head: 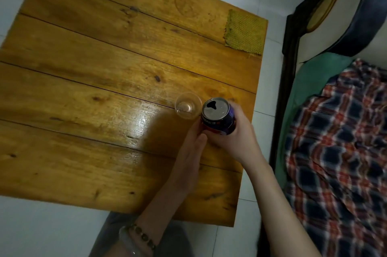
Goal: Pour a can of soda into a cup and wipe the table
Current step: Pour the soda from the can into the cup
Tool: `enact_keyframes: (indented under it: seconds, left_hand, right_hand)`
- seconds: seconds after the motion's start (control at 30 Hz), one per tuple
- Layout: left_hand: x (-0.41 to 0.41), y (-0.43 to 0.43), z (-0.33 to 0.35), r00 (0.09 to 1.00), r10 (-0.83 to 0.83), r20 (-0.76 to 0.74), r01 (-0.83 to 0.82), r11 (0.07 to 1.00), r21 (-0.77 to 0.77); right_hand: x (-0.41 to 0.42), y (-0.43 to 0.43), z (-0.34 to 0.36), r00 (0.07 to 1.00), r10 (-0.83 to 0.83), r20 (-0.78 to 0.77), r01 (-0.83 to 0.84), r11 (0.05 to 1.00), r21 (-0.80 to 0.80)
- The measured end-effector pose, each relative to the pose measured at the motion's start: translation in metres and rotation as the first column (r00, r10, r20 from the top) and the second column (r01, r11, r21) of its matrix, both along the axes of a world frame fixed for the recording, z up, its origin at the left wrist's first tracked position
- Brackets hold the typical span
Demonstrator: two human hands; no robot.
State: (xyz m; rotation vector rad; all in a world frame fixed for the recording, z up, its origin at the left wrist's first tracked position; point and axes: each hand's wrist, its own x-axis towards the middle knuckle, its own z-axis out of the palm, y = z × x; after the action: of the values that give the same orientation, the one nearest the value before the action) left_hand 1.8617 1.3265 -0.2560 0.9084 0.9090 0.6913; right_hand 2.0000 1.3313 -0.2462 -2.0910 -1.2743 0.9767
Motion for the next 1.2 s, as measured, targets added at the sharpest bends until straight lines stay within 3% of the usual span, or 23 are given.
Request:
enact_keyframes:
  seconds: [0.8, 1.03, 1.2]
  left_hand:
    - [-0.004, 0.01, -0.025, 0.997, 0.071, 0.013, -0.066, 0.97, -0.233]
    - [-0.001, 0.012, -0.032, 0.965, 0.243, 0.097, -0.175, 0.876, -0.45]
    - [-0.003, 0.015, -0.034, 0.944, 0.29, 0.157, -0.151, 0.803, -0.576]
  right_hand:
    - [0.004, 0.013, -0.014, 0.981, 0.178, 0.076, -0.167, 0.977, -0.134]
    - [0.009, 0.013, -0.017, 0.974, 0.2, 0.111, -0.18, 0.969, -0.17]
    - [0.011, 0.013, -0.019, 0.964, 0.224, 0.147, -0.196, 0.963, -0.183]
